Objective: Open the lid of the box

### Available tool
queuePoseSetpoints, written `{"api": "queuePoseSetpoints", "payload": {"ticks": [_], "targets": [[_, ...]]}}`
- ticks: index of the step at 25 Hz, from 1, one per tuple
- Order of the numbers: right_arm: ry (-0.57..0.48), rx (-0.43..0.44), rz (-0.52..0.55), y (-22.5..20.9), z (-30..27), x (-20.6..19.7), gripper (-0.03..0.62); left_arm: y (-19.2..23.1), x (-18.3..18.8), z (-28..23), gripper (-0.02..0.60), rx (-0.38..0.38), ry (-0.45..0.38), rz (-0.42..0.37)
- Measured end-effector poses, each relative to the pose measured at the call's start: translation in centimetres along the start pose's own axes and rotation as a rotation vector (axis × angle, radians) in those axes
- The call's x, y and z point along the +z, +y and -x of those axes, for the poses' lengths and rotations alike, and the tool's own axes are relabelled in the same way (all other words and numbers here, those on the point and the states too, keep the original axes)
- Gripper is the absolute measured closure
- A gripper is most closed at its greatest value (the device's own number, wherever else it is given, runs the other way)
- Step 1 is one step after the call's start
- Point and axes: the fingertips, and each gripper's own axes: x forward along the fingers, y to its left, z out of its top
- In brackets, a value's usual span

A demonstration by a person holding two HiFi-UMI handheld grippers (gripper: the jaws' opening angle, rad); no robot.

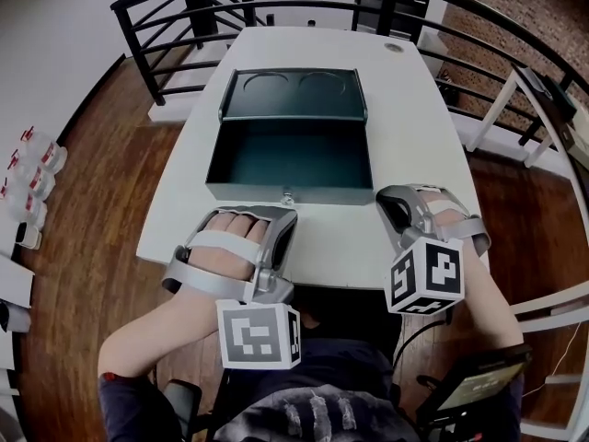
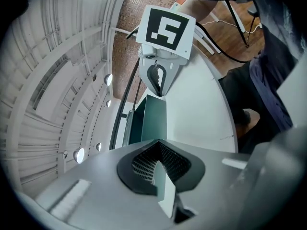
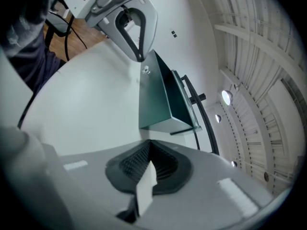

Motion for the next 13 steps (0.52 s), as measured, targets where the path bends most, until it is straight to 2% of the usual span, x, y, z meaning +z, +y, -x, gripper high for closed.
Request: {"api": "queuePoseSetpoints", "payload": {"ticks": [8,13], "targets": [[0.006,-0.004,0.007,0.0,-0.1,0.0,0.591,-0.3,-0.2,-0.1,0.565,-0.013,-0.001,-0.007],[-0.024,0.015,0.021,0.5,-0.3,1.1,0.591,-1.0,-1.2,0.3,0.565,-0.031,0.04,-0.002]]}}
